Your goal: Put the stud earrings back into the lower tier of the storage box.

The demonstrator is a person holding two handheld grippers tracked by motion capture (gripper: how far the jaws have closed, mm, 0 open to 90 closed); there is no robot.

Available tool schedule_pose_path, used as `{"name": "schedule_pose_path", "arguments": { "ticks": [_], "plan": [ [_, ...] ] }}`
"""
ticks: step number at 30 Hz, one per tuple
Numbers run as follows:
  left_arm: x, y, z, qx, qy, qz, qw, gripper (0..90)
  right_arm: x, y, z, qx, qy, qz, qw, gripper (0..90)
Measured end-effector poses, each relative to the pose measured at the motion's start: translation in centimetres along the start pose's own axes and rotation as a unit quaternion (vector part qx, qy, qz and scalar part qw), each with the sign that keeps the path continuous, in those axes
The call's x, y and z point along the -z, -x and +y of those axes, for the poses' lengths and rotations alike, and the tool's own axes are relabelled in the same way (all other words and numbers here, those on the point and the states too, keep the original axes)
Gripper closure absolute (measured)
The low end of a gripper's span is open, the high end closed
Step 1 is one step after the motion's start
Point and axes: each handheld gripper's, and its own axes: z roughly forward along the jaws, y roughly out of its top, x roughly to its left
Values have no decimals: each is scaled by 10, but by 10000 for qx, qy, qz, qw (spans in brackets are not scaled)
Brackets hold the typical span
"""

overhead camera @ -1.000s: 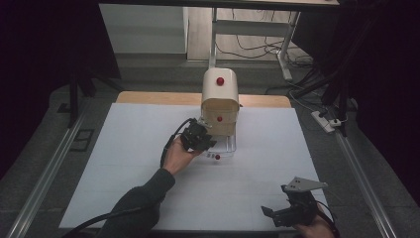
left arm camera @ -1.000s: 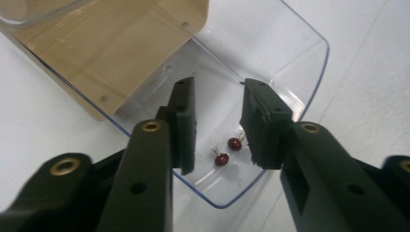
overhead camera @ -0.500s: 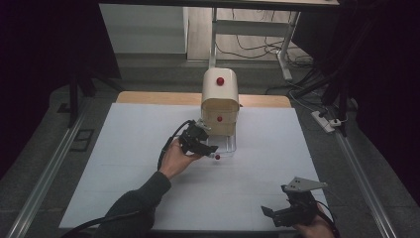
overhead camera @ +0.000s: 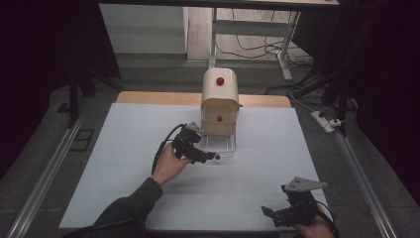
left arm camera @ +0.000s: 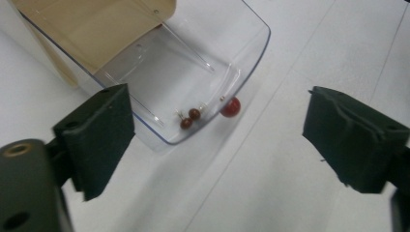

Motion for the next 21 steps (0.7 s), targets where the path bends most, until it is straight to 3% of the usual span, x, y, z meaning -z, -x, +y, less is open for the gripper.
{"name": "schedule_pose_path", "arguments": {
  "ticks": [7,10,18,21],
  "plan": [
    [8,2,-9,73,112,-244,9996,35,0,0,0,-9,2,-1,10000,0],
    [13,2,-11,23,153,-348,9993,16,0,0,0,-10,17,6,10000,0],
    [24,4,-18,-151,206,-339,9991,3,1,0,0,-25,28,28,10000,0],
    [27,4,-21,-142,246,-533,9982,3,1,1,0,-65,30,23,10000,0]
  ]
}}
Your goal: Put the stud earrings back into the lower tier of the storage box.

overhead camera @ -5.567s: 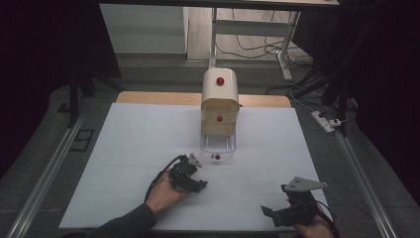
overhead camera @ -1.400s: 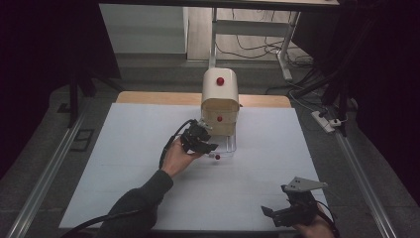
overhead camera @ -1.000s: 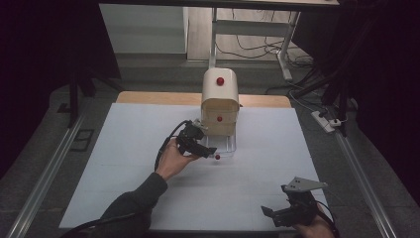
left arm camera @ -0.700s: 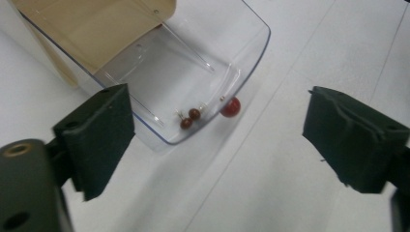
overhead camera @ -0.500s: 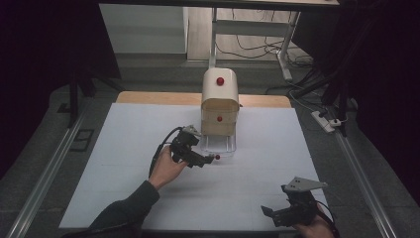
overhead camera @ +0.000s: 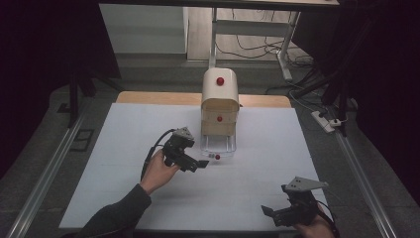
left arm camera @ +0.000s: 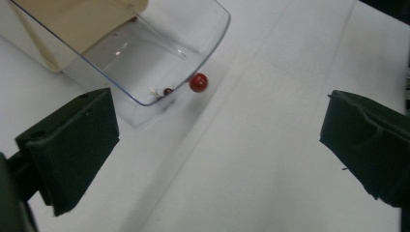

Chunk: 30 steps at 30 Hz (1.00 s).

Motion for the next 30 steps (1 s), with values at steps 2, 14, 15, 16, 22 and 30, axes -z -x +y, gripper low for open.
{"name": "schedule_pose_path", "arguments": {
  "ticks": [2,14,15,16,22,30],
  "plan": [
    [2,1,-2,-6,29,-113,9999,0,0,0,0,-18,10,19,10000,0],
    [18,8,-13,81,167,-199,9996,0,0,1,0,-33,25,6,10000,0],
    [19,9,-15,82,170,-191,9996,0,0,1,0,-37,28,10,10000,0],
    [21,10,-17,76,160,-180,9997,0,0,1,0,-41,38,18,10000,0],
    [30,13,-30,102,76,-64,9999,0,1,2,-1,-88,73,37,9999,0],
    [47,18,-44,199,117,5,9997,0,1,2,-1,-72,85,32,9999,0]
  ]
}}
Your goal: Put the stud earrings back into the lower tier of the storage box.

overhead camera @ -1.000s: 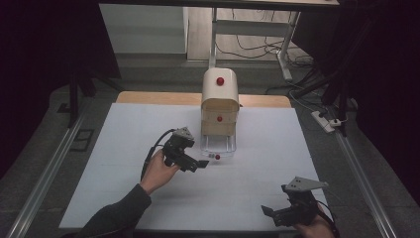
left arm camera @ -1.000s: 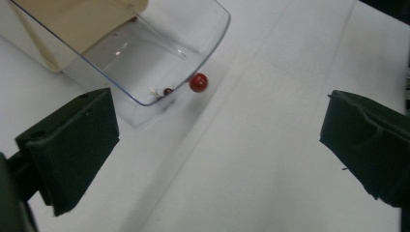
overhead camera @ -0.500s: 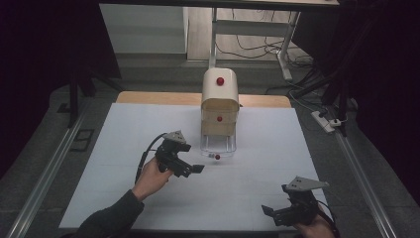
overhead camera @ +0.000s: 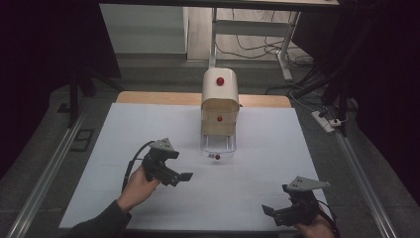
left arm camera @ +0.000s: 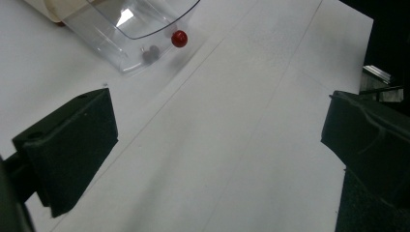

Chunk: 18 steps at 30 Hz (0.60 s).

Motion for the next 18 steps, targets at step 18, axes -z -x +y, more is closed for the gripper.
{"name": "schedule_pose_path", "arguments": {
  "ticks": [18],
  "plan": [
    [44,7,-43,205,-20,364,9991,0,0,0,0,19,-10,4,10000,0]
  ]
}}
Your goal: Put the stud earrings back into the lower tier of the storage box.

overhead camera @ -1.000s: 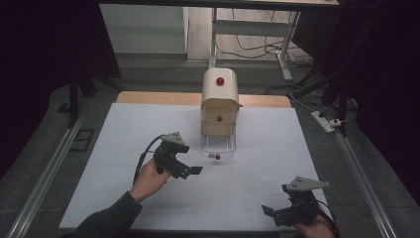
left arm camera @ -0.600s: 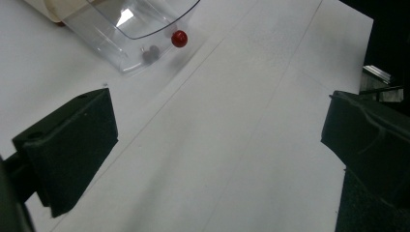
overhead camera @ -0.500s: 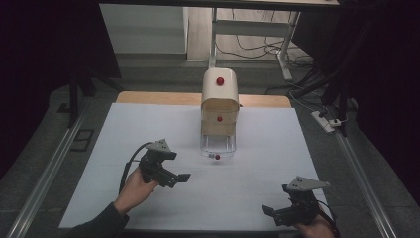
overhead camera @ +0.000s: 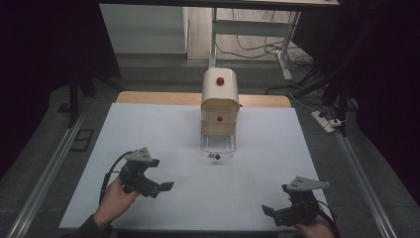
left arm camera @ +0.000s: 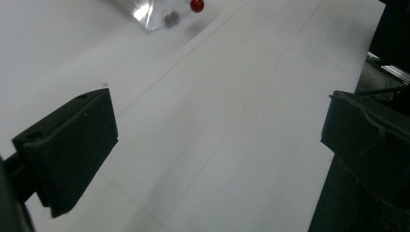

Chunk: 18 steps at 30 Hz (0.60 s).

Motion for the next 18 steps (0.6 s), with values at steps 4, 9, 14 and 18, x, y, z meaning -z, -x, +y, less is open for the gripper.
{"name": "schedule_pose_path", "arguments": {
  "ticks": [4,9,14,18],
  "plan": [
    [10,-2,-12,171,56,6,9998,0,0,0,0,6,-9,-14,10000,0],
    [22,-4,-26,367,153,46,9992,0,0,0,0,4,-3,-18,10000,0],
    [34,-5,-40,514,198,131,9984,0,0,0,0,1,-6,-24,10000,0],
    [46,-5,-53,631,277,189,9974,0,0,0,0,-6,-11,-34,10000,0]
  ]
}}
